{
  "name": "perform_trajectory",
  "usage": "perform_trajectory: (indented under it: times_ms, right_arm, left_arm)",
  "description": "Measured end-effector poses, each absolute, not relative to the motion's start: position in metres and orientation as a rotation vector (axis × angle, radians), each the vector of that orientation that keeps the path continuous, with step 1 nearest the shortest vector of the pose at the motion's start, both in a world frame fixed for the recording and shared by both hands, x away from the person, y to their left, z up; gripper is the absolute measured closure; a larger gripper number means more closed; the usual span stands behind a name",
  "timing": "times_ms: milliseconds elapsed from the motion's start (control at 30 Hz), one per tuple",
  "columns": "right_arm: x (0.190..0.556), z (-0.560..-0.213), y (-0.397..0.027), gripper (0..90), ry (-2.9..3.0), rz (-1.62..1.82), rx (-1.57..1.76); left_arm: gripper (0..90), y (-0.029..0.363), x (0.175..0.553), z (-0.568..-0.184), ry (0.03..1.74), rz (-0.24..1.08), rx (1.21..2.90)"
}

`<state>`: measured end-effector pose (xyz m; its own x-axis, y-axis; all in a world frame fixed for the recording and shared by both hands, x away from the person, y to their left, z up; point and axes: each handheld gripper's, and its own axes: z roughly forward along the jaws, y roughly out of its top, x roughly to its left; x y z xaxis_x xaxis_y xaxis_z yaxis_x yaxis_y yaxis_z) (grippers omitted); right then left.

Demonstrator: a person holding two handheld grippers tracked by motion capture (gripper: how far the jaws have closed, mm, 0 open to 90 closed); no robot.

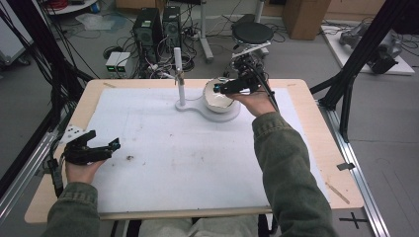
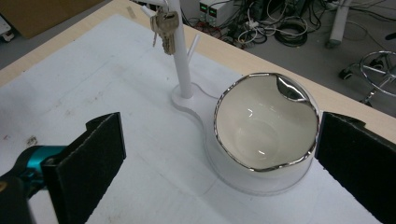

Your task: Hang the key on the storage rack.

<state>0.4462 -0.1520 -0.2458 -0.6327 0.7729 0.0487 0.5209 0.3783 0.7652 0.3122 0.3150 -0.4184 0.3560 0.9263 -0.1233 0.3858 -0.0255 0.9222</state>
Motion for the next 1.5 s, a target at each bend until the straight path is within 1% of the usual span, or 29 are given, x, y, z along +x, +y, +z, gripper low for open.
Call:
perform_trajectory:
  times_ms: [233,567,1500]
  right_arm:
    - [0.433,-0.250,-0.160,0.8,2.316,1.151,1.124]
    - [0.421,-0.269,-0.174,0.8,2.306,1.161,1.146]
    - [0.407,-0.317,-0.222,0.8,2.239,1.178,1.274]
  left_arm:
    - [1.7,0.315,0.312,-0.418,1.204,0.667,1.608]
    - [1.7,0.314,0.312,-0.419,1.206,0.667,1.610]
    - [1.7,0.314,0.312,-0.419,1.208,0.666,1.613]
